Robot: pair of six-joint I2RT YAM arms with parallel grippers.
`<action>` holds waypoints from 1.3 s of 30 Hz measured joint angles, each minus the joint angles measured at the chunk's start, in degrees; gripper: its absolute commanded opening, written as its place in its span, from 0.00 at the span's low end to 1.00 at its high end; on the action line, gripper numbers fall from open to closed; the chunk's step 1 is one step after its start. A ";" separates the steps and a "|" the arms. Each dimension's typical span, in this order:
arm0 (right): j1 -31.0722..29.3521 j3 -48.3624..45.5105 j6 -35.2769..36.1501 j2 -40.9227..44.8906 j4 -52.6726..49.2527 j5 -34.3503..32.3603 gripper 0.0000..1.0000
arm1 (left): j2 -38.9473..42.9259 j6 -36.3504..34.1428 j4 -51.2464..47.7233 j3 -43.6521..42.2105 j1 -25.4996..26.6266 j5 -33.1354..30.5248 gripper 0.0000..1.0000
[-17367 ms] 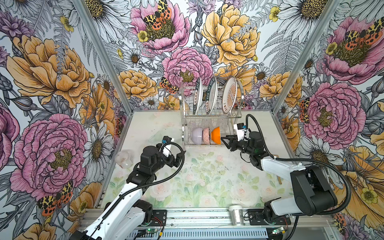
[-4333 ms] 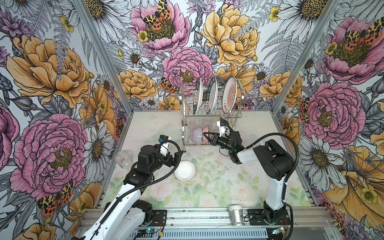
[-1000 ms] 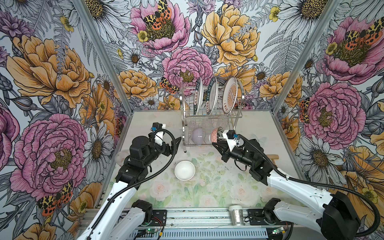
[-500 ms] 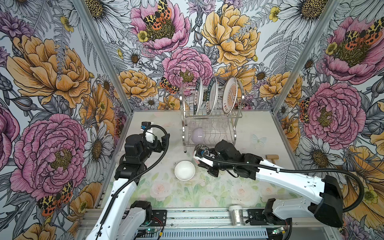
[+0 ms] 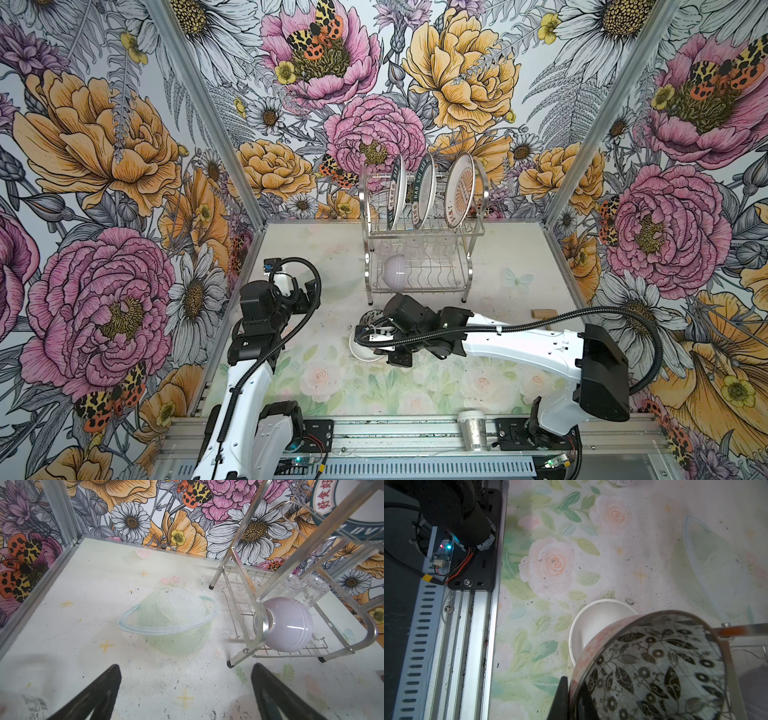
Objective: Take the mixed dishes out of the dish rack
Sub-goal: 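Carry the pink bowl toward the robot and set it upright on the table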
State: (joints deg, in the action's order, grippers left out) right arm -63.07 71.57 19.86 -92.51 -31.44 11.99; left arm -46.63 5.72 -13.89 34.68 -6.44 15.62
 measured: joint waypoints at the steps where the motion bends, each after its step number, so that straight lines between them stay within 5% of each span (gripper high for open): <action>1: -0.15 0.59 0.20 -0.83 -0.02 0.15 0.00 | 0.15 0.00 0.15 -0.22 -0.13 0.20 0.99; 39: -1.64 6.84 1.09 -13.33 -2.54 -1.05 0.05 | -1.62 0.39 0.66 -0.85 -1.31 0.76 0.99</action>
State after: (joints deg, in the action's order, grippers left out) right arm -64.71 78.41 20.95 -105.84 -33.98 10.94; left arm -48.25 6.11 -13.23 33.82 -7.75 16.38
